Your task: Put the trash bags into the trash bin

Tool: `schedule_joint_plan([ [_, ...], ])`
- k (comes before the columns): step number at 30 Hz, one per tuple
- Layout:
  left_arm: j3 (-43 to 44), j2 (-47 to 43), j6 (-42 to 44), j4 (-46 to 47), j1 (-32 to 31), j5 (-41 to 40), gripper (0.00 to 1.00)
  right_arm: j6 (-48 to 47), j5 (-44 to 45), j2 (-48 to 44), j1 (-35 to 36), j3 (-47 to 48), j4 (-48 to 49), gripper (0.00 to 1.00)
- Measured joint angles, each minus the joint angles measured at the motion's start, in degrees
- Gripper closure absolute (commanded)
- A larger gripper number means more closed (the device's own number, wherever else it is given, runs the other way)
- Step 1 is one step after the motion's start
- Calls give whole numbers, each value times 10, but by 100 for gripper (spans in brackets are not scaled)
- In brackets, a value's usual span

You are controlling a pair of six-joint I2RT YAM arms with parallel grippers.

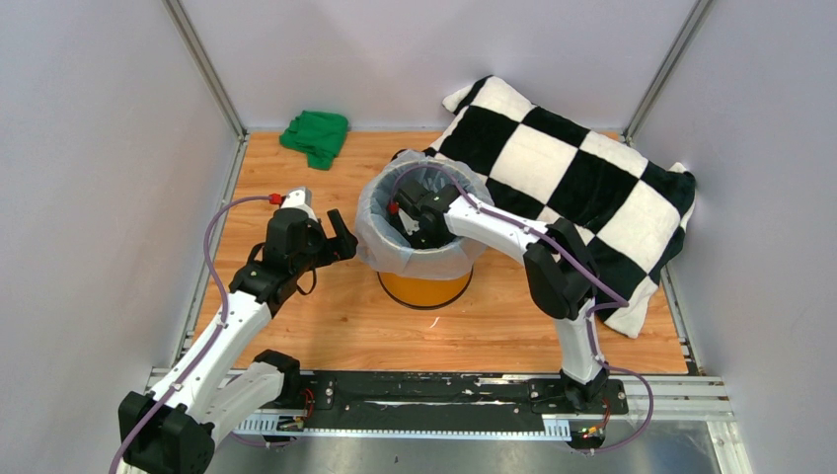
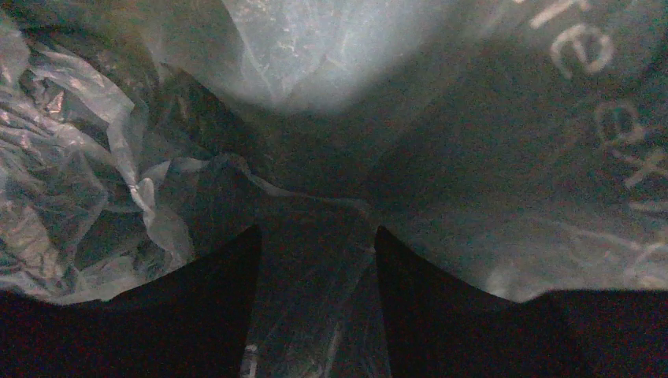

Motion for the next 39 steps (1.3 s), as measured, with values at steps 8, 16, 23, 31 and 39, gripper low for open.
schedule_joint_plan([
  [8,0,1,0,0,0,0,1,0,5,-17,0,0,-7,43],
  [16,0,2,0,0,0,0,1,0,5,-31,0,1,-16,44],
  [23,0,2,0,0,0,1,1,0,5,-43,0,7,-24,44],
  [31,0,3,0,0,0,1,1,0,6,-58,0,26,-32,43],
  [39,0,3,0,0,0,1,1,0,9,-58,0,29,-43,44],
])
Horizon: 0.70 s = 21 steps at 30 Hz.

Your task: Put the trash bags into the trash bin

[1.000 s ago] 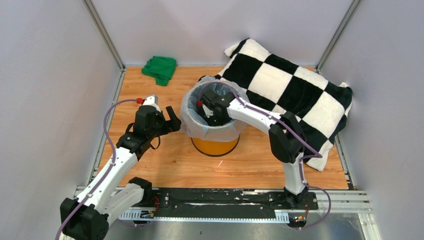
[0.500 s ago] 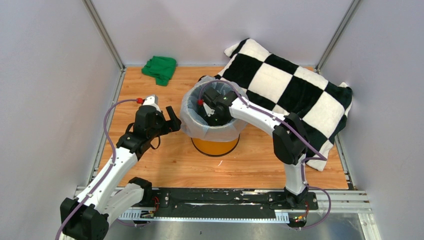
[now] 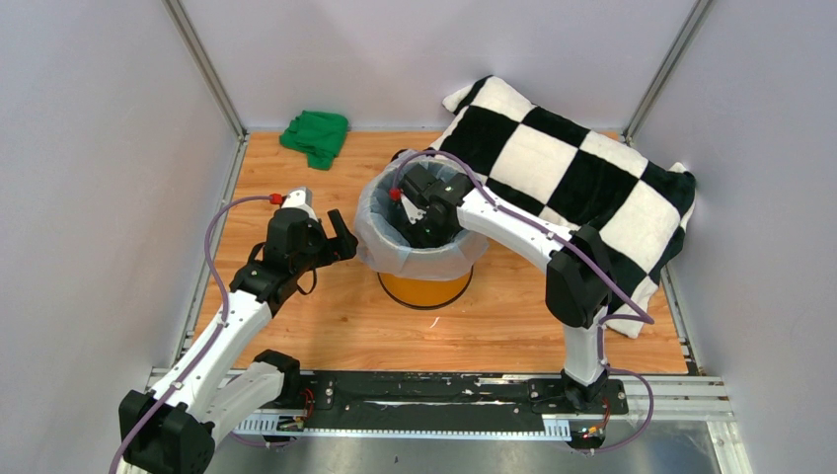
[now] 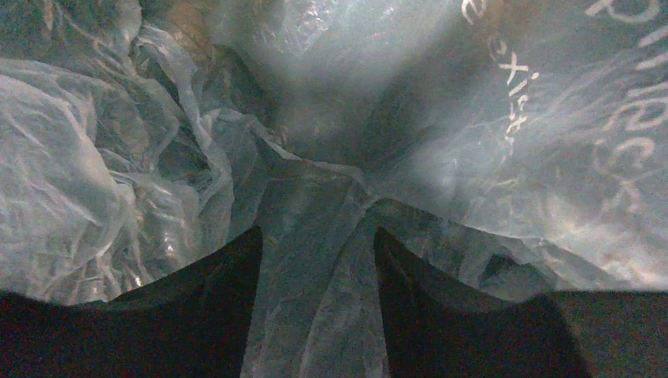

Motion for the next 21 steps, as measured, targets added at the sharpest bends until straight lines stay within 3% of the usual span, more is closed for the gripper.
schedule_joint_plan([
  [21,0,1,0,5,0,4,1,-2,30,0,-8,41,-28,43],
])
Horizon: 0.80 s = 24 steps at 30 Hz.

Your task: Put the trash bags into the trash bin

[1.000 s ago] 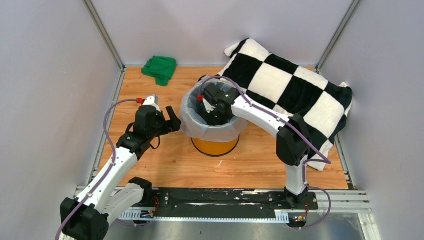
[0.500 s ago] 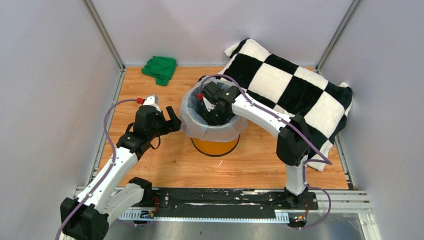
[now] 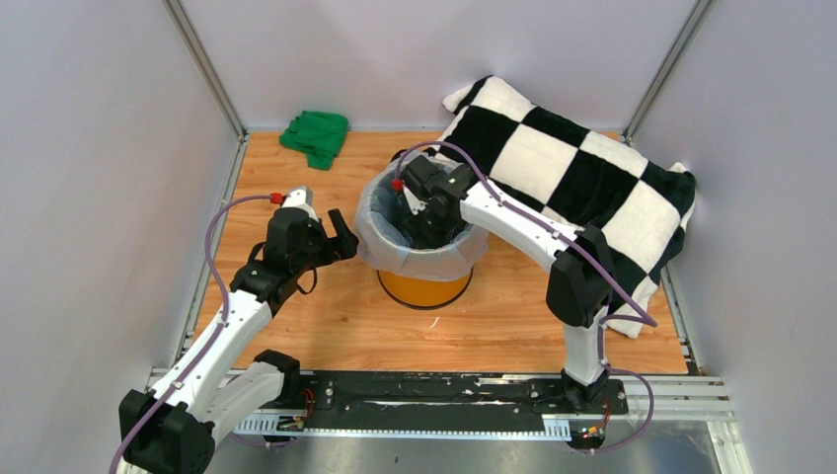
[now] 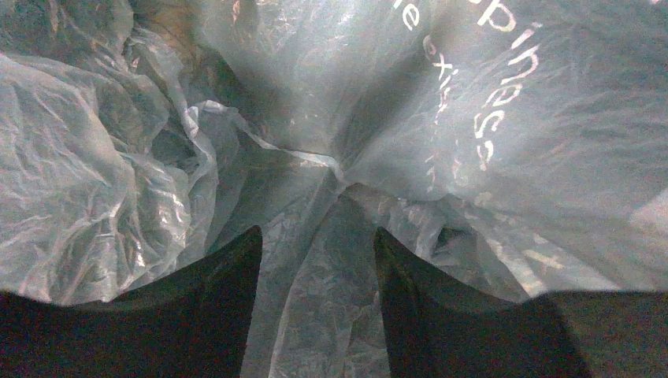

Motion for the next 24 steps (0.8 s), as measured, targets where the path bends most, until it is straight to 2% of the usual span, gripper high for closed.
schedule_joint_plan([
  [24,0,0,0,3,0,1,1,0,-2,-14,11,14,-9,43],
])
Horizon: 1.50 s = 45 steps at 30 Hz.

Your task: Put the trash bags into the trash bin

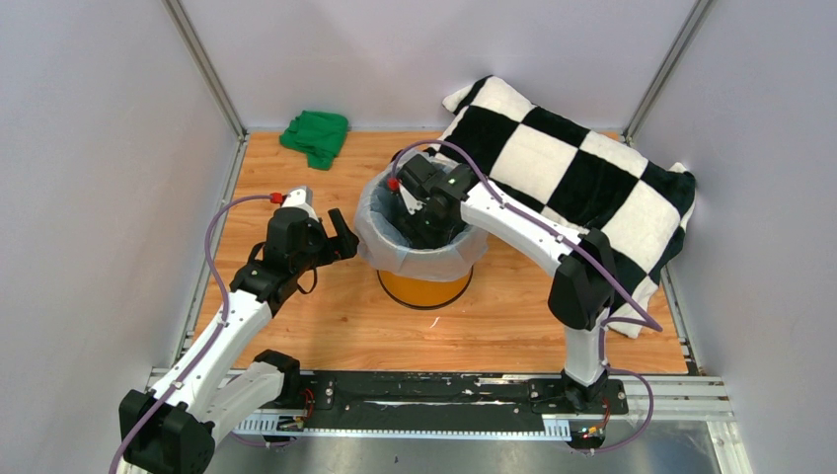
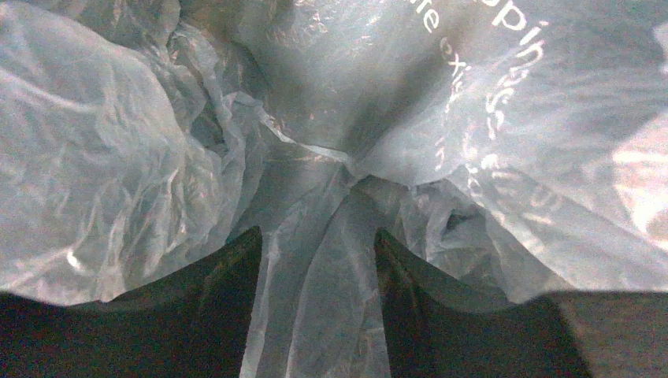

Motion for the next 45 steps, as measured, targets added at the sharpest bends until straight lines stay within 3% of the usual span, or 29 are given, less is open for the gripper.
schedule_joint_plan([
  [27,11,0,6,-8,0,5,0,0,-9,-66,-5,46,-7,43],
  [35,58,0,32,-35,0,13,0,1,-11,-99,-5,55,-5,42],
  [45,180,27,107,-102,0,50,0,9,45,-210,-5,35,42,36],
])
